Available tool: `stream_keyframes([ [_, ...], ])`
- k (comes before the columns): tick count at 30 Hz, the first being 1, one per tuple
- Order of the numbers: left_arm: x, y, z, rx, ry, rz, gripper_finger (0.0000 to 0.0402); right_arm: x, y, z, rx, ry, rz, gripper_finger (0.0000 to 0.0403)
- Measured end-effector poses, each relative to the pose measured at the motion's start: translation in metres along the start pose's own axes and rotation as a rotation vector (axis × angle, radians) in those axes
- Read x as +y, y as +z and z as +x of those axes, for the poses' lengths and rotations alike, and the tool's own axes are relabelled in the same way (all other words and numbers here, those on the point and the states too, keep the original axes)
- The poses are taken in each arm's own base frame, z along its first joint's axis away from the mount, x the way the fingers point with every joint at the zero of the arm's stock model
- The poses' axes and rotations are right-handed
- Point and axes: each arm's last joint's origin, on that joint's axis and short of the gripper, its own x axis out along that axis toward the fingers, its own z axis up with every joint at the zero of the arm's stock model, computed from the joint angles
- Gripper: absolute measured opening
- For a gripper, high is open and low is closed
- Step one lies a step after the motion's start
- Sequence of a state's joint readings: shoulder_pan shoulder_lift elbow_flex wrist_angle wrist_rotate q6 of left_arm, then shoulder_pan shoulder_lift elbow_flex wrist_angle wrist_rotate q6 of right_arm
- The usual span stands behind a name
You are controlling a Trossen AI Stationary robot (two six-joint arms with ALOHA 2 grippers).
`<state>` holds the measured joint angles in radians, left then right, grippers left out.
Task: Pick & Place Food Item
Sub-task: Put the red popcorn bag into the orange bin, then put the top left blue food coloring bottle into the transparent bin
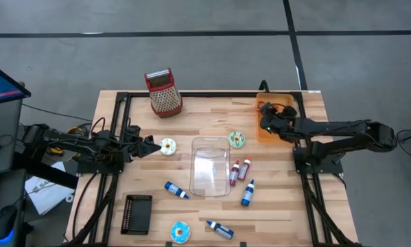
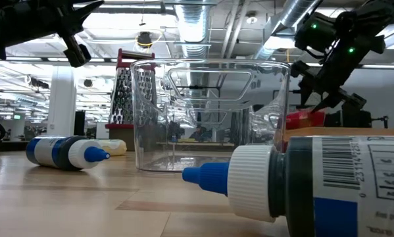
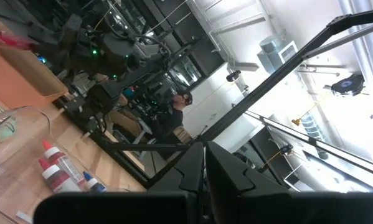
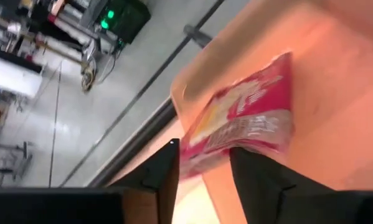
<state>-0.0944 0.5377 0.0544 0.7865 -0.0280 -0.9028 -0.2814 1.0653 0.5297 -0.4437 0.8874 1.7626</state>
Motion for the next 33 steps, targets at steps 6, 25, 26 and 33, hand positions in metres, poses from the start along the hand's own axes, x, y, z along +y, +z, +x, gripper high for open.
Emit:
stream_keyframes([
  [6, 0.000, 0.000, 0.000, -0.001, -0.001, 0.000, 0.0014, -0.008, -0.005, -0.011, 0.060, -0.010, -0.202, 0.0153],
  [25, -0.002, 0.003, 0.000, -0.059, -0.006, 0.003, 0.0014, -0.006, 0.018, -0.100, 0.363, 0.612, -0.569, 0.0149],
  [26, -0.003, 0.005, 0.000, -0.075, -0.015, 0.004, 0.0014, -0.003, 0.018, -0.107, 0.402, 0.679, -0.566, 0.0147],
  [33, -0.020, 0.015, -0.003, -0.150, -0.216, 0.105, 0.0014, -0.004, 0.017, -0.137, 0.575, 0.870, -0.475, 0.0129],
])
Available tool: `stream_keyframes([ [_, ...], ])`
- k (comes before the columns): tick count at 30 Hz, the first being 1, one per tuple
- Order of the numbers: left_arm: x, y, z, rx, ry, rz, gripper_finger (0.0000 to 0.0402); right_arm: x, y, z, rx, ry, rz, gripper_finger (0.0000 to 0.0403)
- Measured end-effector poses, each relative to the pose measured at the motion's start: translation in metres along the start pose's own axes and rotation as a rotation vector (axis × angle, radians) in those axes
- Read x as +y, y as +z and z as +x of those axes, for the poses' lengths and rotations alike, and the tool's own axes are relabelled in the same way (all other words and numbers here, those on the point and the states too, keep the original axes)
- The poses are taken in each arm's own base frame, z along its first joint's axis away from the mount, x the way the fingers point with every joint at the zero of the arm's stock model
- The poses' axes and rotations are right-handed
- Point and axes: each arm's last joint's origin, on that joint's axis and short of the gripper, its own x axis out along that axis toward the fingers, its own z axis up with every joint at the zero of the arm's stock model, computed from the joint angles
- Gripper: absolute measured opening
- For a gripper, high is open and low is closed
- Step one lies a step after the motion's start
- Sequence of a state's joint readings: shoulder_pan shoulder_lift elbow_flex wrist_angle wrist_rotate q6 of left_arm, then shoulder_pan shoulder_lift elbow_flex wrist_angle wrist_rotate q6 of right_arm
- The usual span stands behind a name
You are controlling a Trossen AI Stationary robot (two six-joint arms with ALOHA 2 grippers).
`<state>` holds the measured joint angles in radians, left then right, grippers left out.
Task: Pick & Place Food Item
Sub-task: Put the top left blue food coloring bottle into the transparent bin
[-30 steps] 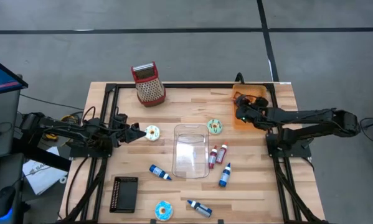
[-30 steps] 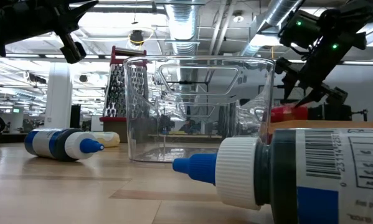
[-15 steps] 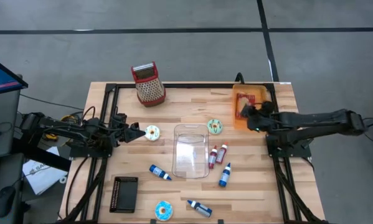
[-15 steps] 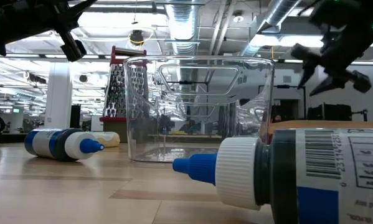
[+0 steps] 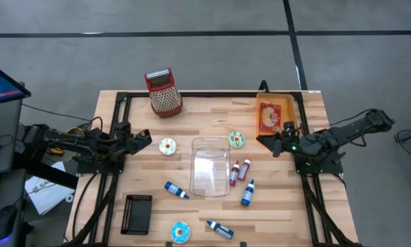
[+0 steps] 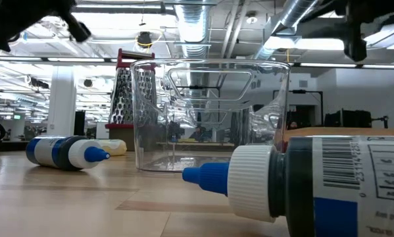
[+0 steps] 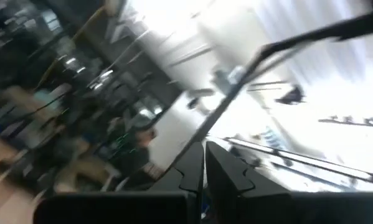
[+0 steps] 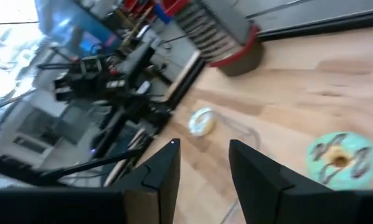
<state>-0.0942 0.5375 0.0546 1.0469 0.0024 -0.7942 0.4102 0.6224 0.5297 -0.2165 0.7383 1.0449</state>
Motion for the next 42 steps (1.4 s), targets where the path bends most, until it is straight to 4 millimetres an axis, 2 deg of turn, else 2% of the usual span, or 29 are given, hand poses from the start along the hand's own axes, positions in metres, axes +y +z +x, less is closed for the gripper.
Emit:
stream_keyframes([
  [7, -0.009, 0.011, -0.001, -0.138, -0.062, 0.008, 0.0014, 0.010, -0.011, -0.002, -0.002, 0.035, 0.017, 0.0118],
  [14, -0.007, 0.010, -0.001, -0.144, -0.027, -0.001, 0.0014, 0.014, -0.016, 0.002, 0.001, 0.045, 0.033, 0.0118],
  [17, -0.005, 0.007, 0.001, -0.094, -0.016, -0.041, 0.0018, 0.016, -0.016, 0.002, -0.005, 0.059, 0.050, 0.0118],
  [23, -0.005, -0.001, 0.018, 0.156, 0.075, -0.218, 0.0057, 0.019, -0.014, 0.001, 0.000, 0.079, 0.064, 0.0118],
  [28, -0.029, -0.001, 0.047, 0.362, 0.088, -0.264, 0.0093, 0.028, -0.010, -0.005, 0.010, 0.114, 0.062, 0.0118],
  [31, -0.051, -0.002, 0.066, 0.504, 0.096, -0.206, 0.0108, 0.032, -0.009, -0.008, 0.002, 0.123, 0.061, 0.0118],
  [34, -0.067, -0.005, 0.083, 0.659, 0.187, -0.095, 0.0124, 0.034, -0.009, -0.011, -0.009, 0.125, 0.061, 0.0118],
  [39, -0.078, -0.026, 0.095, 1.029, 0.362, 0.075, 0.0159, 0.036, -0.011, -0.015, -0.022, 0.125, 0.066, 0.0118],
  [42, -0.080, -0.044, 0.096, 1.210, 0.392, 0.166, 0.0184, 0.037, -0.012, -0.017, -0.022, 0.135, 0.074, 0.0118],
])
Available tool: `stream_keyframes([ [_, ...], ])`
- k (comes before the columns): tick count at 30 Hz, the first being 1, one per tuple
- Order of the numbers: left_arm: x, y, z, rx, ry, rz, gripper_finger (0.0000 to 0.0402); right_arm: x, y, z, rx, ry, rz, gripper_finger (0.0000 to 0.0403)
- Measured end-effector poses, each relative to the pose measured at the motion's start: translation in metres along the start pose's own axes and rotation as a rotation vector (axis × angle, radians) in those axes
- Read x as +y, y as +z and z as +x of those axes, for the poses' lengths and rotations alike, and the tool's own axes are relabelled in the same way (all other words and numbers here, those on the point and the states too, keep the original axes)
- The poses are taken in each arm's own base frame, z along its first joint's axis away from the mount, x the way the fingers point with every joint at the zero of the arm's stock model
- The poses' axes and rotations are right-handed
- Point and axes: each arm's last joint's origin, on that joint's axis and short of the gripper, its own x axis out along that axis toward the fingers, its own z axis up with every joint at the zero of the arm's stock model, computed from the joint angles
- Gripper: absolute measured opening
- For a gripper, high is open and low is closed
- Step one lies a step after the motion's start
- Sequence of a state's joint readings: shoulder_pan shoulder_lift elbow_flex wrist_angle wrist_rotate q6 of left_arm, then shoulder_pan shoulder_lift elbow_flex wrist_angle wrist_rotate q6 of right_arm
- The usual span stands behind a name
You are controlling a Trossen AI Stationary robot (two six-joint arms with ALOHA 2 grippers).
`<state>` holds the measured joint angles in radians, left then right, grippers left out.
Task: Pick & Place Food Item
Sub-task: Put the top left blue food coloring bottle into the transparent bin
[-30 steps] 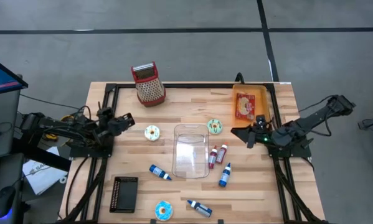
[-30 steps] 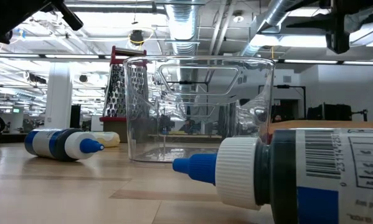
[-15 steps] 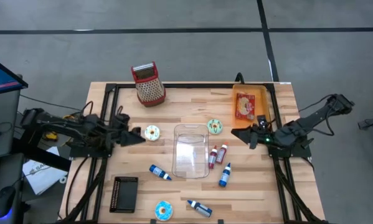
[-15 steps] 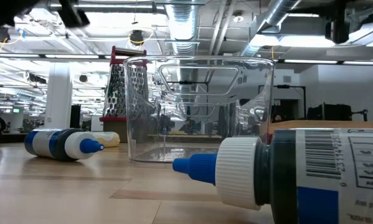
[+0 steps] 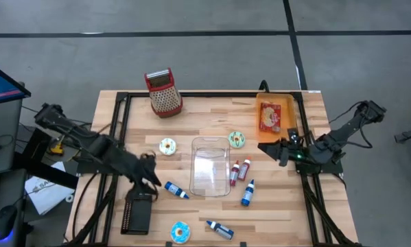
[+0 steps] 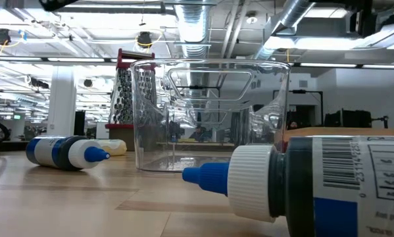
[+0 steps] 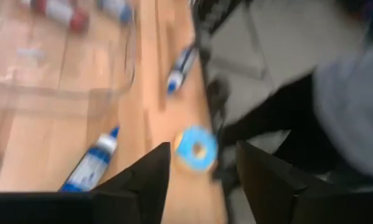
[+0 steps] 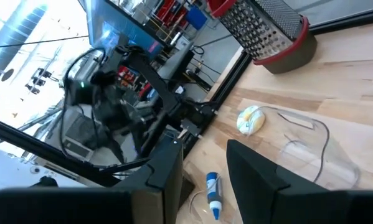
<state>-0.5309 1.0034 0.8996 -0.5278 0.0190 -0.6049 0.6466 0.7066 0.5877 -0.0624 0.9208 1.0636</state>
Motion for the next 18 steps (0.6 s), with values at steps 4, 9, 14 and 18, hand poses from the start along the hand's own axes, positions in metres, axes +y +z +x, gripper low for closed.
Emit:
stream_keyframes([
  [4, -0.012, -0.010, 0.022, 0.119, 0.009, 0.115, 0.0219, 0.003, 0.000, -0.001, -0.003, 0.024, 0.027, 0.0118],
  [9, -0.020, -0.026, 0.048, 0.227, 0.022, 0.281, 0.0258, 0.009, 0.002, -0.003, -0.013, 0.067, 0.044, 0.0118],
  [14, -0.015, -0.031, 0.068, 0.250, 0.132, 0.452, 0.0274, 0.014, 0.005, -0.004, -0.037, 0.100, 0.044, 0.0118],
  [18, -0.001, -0.024, 0.078, 0.262, 0.200, 0.510, 0.0276, 0.015, 0.007, -0.004, -0.052, 0.109, 0.034, 0.0118],
])
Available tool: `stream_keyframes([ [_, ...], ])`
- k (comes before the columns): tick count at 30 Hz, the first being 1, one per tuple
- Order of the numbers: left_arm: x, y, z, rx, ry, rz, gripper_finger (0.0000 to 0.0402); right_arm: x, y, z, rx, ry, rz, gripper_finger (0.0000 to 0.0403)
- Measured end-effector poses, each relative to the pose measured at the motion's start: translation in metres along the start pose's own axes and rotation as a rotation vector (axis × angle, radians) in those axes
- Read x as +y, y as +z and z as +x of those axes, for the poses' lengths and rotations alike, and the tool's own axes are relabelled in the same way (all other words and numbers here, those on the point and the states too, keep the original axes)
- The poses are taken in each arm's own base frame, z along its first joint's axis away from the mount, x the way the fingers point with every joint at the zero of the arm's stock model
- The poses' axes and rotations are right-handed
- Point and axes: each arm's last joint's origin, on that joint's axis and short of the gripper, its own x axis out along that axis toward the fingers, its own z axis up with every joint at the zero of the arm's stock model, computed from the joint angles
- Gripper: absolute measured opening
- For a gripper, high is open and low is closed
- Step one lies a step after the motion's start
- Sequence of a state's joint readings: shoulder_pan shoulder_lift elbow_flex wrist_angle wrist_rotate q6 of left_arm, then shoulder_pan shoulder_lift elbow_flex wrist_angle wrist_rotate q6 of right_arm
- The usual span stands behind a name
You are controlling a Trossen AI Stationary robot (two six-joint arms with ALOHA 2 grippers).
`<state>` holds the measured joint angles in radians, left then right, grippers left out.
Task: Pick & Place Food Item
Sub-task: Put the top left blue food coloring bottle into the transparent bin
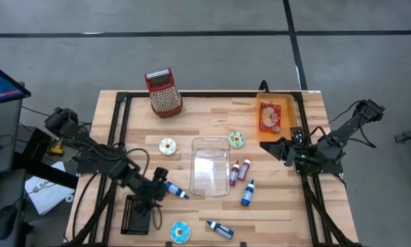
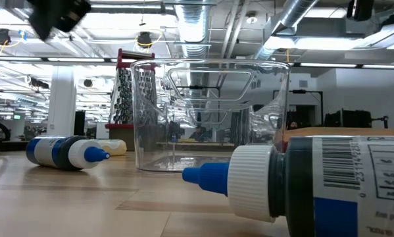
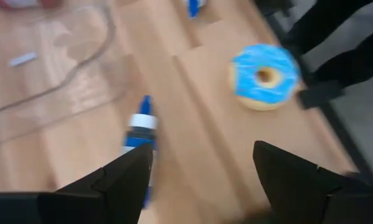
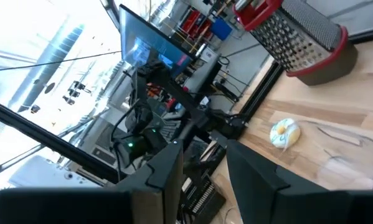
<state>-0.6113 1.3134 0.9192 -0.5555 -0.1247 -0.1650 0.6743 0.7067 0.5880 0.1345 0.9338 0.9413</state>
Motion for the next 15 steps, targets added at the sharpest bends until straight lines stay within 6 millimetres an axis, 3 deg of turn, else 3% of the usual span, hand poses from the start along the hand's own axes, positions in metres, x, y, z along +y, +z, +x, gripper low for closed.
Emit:
stream_keyframes([
  [7, 0.020, 0.005, 0.025, 0.031, 0.018, 0.058, 0.0277, 0.001, 0.002, 0.000, -0.025, 0.002, -0.031, 0.0118],
  [15, 0.023, -0.003, 0.061, 0.156, 0.027, 0.158, 0.0286, 0.002, 0.003, 0.000, -0.029, 0.006, -0.048, 0.0118],
])
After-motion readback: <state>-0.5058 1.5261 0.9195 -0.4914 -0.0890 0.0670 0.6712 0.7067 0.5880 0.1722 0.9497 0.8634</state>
